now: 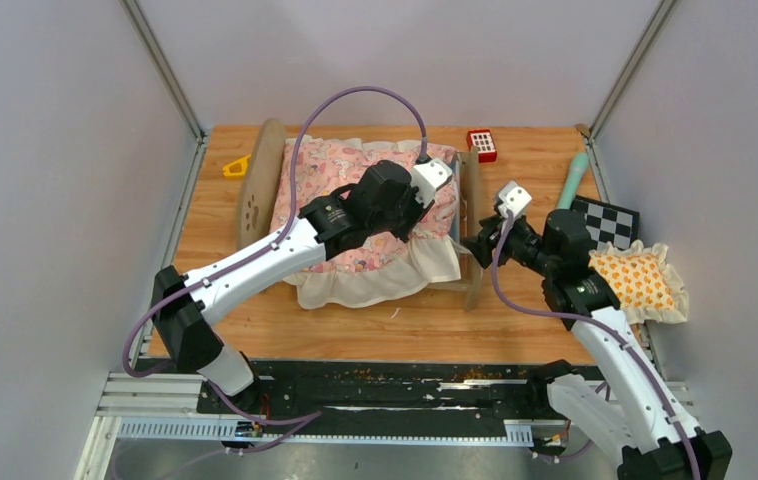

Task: Set up the pet bed
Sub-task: Cross the ropes on the bed frame.

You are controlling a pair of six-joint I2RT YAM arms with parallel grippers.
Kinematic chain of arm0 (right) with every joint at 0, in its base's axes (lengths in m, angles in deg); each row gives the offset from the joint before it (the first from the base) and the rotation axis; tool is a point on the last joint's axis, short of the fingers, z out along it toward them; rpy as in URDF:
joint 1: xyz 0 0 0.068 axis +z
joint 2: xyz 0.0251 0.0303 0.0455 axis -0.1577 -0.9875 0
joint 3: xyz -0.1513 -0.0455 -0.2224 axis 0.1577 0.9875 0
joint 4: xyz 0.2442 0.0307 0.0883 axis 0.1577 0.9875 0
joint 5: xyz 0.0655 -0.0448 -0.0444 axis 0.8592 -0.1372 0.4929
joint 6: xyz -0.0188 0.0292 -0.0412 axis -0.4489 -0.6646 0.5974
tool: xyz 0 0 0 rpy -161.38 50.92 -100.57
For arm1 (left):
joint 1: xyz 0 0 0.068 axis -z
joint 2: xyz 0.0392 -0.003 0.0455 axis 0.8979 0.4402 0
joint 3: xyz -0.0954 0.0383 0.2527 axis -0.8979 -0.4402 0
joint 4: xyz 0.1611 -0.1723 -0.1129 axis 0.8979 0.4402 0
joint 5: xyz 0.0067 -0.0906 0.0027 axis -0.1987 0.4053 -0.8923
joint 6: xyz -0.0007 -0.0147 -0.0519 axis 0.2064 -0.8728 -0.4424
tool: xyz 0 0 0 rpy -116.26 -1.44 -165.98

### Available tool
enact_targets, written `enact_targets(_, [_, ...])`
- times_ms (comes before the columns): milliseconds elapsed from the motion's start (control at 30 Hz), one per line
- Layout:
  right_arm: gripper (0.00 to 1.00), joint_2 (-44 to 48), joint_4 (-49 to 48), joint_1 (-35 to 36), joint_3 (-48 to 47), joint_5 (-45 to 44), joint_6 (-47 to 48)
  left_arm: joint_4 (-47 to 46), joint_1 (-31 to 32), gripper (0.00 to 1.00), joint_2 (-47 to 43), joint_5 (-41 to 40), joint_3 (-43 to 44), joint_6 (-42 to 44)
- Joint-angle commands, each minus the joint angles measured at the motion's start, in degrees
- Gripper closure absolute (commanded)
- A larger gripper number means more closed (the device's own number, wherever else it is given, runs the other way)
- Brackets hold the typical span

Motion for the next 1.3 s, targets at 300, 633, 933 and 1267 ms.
enact_targets(300, [0.43,2.8,8.6,0.2,-2.5,2.8,2.8,-1.0,-0.2,1.0,-2.1,0.7,0.6,0.7])
enact_targets(633, [0.43,-0.1,4.0,0.2,-1.3,-0.5,2.0,-0.9,-0.2,1.0,-2.5,0.5,0.3,0.7])
enact_targets(933, [0.43,-2.0,1.0,0.3,-1.0,-1.9,1.5,-1.1,-0.2,1.0,-2.2,0.6,0.5,0.8])
enact_targets(1267, [0.43,-2.0,0.0,0.4,-1.7,-1.8,1.0,-1.1,-0.2,1.0,-2.1,0.7,0.4,0.7])
